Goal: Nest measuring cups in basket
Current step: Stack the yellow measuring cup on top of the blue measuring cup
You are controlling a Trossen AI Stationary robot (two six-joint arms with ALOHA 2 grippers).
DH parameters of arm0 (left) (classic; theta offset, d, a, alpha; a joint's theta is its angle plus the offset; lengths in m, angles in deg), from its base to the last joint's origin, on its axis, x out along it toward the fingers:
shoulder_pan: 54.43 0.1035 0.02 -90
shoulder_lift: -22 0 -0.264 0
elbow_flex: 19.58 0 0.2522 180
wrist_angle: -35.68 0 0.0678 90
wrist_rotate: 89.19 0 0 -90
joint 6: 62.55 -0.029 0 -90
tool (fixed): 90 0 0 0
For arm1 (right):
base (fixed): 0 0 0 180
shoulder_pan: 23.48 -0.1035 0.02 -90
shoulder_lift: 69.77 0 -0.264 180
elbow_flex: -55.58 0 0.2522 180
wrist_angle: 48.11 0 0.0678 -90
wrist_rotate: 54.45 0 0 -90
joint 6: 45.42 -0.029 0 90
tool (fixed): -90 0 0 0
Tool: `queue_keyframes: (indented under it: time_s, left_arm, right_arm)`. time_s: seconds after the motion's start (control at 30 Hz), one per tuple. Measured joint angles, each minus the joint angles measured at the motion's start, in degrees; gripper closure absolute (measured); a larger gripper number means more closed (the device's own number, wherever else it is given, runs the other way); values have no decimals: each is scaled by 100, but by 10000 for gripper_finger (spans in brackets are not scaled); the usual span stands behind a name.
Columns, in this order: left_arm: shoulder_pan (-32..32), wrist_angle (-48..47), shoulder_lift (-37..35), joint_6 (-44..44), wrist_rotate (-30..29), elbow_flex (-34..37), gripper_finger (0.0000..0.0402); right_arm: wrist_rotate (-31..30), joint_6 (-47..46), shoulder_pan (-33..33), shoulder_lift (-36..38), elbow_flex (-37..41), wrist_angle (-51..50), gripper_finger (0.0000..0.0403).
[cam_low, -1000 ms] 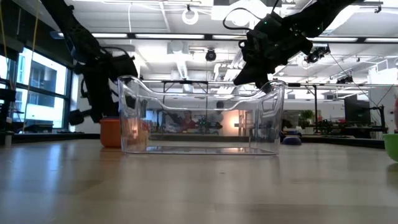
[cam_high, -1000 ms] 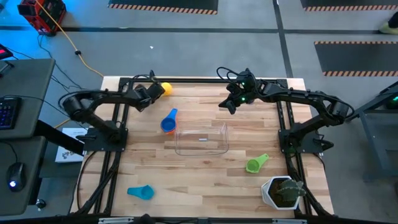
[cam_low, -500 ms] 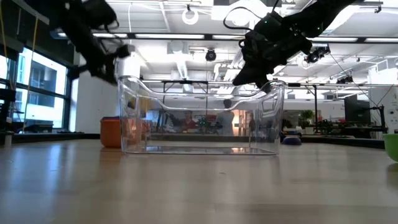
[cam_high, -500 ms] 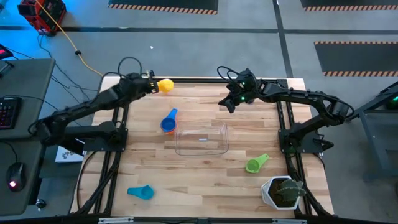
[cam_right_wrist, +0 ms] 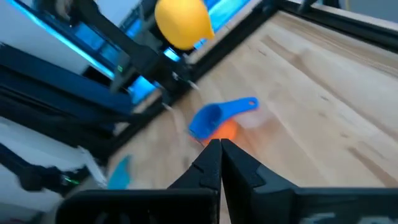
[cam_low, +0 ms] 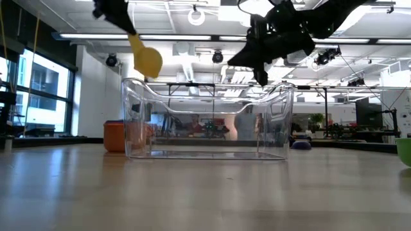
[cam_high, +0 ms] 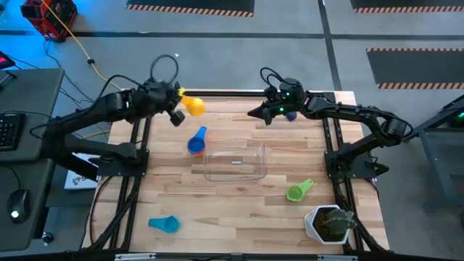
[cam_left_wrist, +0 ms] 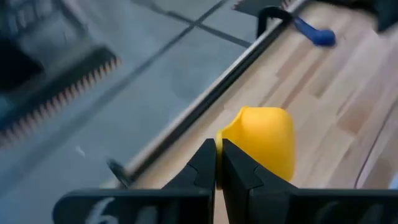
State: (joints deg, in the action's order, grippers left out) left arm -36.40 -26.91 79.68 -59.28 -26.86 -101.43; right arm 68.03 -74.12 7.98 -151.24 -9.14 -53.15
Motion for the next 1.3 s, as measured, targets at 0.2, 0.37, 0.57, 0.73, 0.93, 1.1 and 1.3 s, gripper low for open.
queue_keyframes:
  time_s: [0.2,0.37,0.57,0.73,0.93,1.1,1.3]
  left_arm:
    - [-1500,-312,349,-986,-1135,-129,401]
    - [-2672,-304,526,-1046,-1872,245,401]
    - [-3665,-124,228,-794,-2657,1460,401]
    - [-3931,-62,-122,-153,-3410,1803,401]
    - [-3882,695,-470,-561,-3150,1801,401]
    - [-3745,1563,-455,-2668,-2688,1799,401]
    - [-3618,2460,-217,-5671,-1972,1792,399]
  right_arm:
    - [58,-582,-180,16,0,601,403]
    - [-100,-751,-474,20,0,1002,403]
    - [-676,-989,-819,22,0,1140,403]
    - [-994,-1338,-1080,24,0,1341,403]
    - [-1220,-2060,-1510,22,-66,1698,400]
    - [-1196,-1546,-1754,22,-719,932,354]
    - [-843,316,-1766,-14,-1872,-1524,239]
